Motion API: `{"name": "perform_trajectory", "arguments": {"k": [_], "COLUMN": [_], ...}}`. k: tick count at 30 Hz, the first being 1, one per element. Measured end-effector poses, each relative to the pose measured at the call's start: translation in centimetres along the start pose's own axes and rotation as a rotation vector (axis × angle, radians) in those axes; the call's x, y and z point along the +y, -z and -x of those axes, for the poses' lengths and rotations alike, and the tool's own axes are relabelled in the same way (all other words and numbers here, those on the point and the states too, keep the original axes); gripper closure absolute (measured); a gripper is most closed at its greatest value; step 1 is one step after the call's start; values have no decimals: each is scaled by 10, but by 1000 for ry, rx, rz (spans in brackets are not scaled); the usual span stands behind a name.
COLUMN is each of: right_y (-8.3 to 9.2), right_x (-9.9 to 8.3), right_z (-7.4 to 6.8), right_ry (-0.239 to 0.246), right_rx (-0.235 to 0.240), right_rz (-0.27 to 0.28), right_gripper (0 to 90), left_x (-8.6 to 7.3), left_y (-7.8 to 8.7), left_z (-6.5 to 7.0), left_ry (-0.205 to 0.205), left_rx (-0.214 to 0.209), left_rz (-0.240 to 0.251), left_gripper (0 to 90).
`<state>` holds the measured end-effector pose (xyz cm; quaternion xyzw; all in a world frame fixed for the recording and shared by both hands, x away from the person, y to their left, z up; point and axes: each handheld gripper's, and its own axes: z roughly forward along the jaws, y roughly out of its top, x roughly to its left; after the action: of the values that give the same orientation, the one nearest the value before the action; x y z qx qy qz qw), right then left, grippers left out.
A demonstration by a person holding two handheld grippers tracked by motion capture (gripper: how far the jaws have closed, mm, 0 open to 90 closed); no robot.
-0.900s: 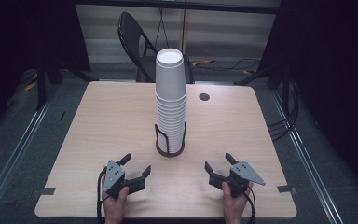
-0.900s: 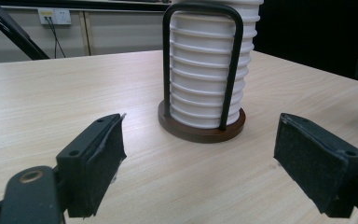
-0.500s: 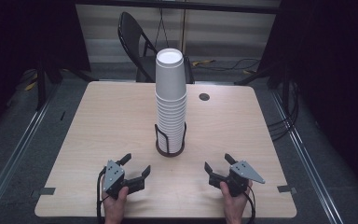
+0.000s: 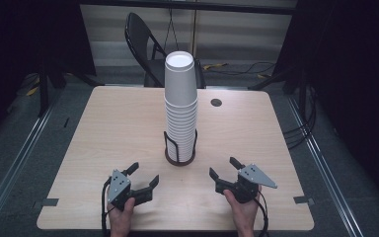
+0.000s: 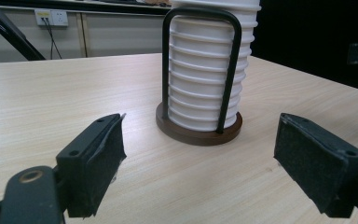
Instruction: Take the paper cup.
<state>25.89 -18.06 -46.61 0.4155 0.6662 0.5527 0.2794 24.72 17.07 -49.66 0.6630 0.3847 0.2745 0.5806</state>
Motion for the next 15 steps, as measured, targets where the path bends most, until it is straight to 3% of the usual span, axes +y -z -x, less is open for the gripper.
{"name": "perform_trajectory", "arguments": {"k": [4, 5, 7, 11, 15], "right_y": [-3, -4, -5, -6, -9], "right_x": [8, 15, 22, 33, 56], "right_z": [-1, -3, -4, -6, -8], "right_ry": [3, 0, 8, 20, 39], "right_rx": [33, 67, 92, 117, 156], "right_rz": [4, 8, 14, 37, 59], "right_gripper": [162, 157, 152, 154, 148], "left_x": [0, 0, 0, 0, 0], "left_y": [0, 0, 0, 0, 1], "left_z": [0, 0, 0, 0, -1], "left_ry": [0, -1, -1, -3, 4], "left_rx": [-4, -8, -10, -6, -7], "left_rz": [0, -1, 1, 3, 9], "left_gripper": [158, 158, 158, 158, 157]}}
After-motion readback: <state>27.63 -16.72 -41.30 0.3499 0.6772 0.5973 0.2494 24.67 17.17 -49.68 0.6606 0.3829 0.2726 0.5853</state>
